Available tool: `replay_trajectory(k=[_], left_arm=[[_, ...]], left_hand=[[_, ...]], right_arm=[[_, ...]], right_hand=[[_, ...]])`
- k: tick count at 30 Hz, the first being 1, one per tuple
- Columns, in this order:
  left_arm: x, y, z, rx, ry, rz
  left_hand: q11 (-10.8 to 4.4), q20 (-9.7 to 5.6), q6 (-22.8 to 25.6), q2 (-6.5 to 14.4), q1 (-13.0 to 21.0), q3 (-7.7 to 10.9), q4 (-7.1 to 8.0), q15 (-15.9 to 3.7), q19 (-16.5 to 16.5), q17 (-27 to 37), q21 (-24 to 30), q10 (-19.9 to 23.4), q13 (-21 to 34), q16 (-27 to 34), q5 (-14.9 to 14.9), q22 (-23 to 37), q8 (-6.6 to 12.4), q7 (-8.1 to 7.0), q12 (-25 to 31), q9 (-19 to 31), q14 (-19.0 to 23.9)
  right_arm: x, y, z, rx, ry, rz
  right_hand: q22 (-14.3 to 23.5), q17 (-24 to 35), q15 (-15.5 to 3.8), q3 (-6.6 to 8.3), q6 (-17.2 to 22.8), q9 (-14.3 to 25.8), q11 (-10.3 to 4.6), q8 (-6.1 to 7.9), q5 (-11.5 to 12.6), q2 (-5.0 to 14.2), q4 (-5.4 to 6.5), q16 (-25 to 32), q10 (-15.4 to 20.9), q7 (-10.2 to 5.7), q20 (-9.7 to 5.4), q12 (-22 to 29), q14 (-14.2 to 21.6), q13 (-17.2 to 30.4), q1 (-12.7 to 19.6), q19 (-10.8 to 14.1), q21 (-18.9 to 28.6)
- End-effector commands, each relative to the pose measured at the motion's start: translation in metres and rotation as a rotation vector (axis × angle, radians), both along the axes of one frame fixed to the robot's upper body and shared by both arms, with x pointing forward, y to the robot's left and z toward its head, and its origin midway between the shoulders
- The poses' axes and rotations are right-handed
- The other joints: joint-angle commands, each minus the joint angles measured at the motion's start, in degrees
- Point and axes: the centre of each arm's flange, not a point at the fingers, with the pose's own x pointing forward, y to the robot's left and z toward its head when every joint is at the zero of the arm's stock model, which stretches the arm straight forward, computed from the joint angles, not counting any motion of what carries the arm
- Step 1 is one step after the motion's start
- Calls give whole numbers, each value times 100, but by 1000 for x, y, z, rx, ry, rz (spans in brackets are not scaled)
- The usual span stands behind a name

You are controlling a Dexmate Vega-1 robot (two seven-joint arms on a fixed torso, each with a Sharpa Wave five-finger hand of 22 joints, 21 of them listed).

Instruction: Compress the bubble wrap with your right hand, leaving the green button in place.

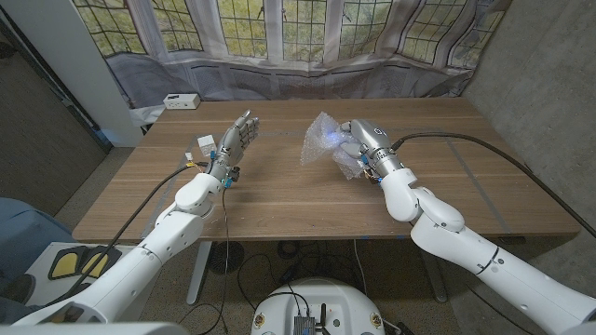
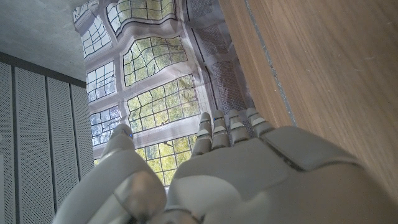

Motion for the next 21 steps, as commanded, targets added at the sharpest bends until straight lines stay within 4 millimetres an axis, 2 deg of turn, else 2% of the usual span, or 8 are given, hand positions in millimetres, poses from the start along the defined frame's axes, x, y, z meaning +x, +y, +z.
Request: replay_trajectory(k=[1, 3, 7, 10, 12, 13, 21], left_arm=[[-3, 0, -2, 0, 2, -1], [-3, 0, -3, -1, 4, 0], [-3, 0, -4, -3, 7, -2], [-3, 0, -5, -2, 7, -2], [-3, -1, -5, 0, 7, -4], [-3, -1, -5, 1, 7, -2], [-5, 0, -5, 2, 7, 0]], left_hand=[[-12, 38, 61, 45, 20, 11, -9, 26, -16, 14, 13, 38, 16, 13, -18, 13, 29, -17, -2, 10, 27], [-14, 36, 64, 45, 20, 11, -10, 28, -15, 14, 14, 38, 16, 12, -18, 12, 29, -19, -2, 10, 25], [-13, 37, 68, 47, 20, 11, -11, 27, -16, 14, 14, 45, 16, 14, -18, 12, 29, -21, 0, 10, 29], [-11, 35, 75, 49, 20, 12, -11, 27, -16, 14, 14, 44, 16, 15, -18, 13, 30, -18, -1, 11, 34], [-9, 34, 80, 50, 20, 12, -12, 22, -16, 14, 14, 46, 16, 12, -18, 12, 31, -22, 0, 11, 27], [-14, 34, 83, 50, 20, 12, -12, 29, -16, 14, 14, 47, 17, 11, -18, 12, 32, -20, 0, 11, 25], [-17, 35, 89, 52, 19, 12, -13, 25, -17, 14, 15, 48, 17, 13, -18, 13, 31, -21, 0, 12, 30]], right_arm=[[-3, -1, -3, 5, -10, -27], [-3, -1, -3, 3, -10, -33], [-4, -2, -4, -4, -6, -43], [-5, -2, -5, -12, -10, -43], [-6, -2, -5, -9, -14, -39], [-6, -3, -5, -8, -17, -38], [-7, -5, -6, -28, -6, -36]], right_hand=[[-19, 34, -454, -14, -79, -17, -74, -95, -7, 114, 155, -13, -38, -116, -352, -114, 363, -61, -160, -18, -19], [-27, 80, -478, -13, -117, -20, -116, -132, 1, 98, 137, -3, -78, -158, -355, -165, 298, -83, -171, -87, -50], [-30, 202, -454, -92, -223, -11, -149, -241, 2, 54, 175, 7, -201, -243, -338, -315, 38, -133, -356, -246, -108], [-34, 219, -386, -168, -323, -8, -152, -315, -6, 20, 232, -22, -245, -221, -324, -381, -119, -155, -520, -325, -141], [-48, 212, -299, -247, -378, -7, -187, -385, 0, 5, 322, -101, -341, -203, -286, -473, -360, -176, -763, -492, -228], [-51, 211, -277, -268, -423, -9, -188, -416, 1, -17, 330, -122, -373, -220, -274, -490, -425, -167, -815, -511, -243], [-63, 221, -127, -412, -527, -19, -126, -529, 3, -109, 448, -186, -507, -173, -189, -554, -668, -112, -1197, -638, -348]])
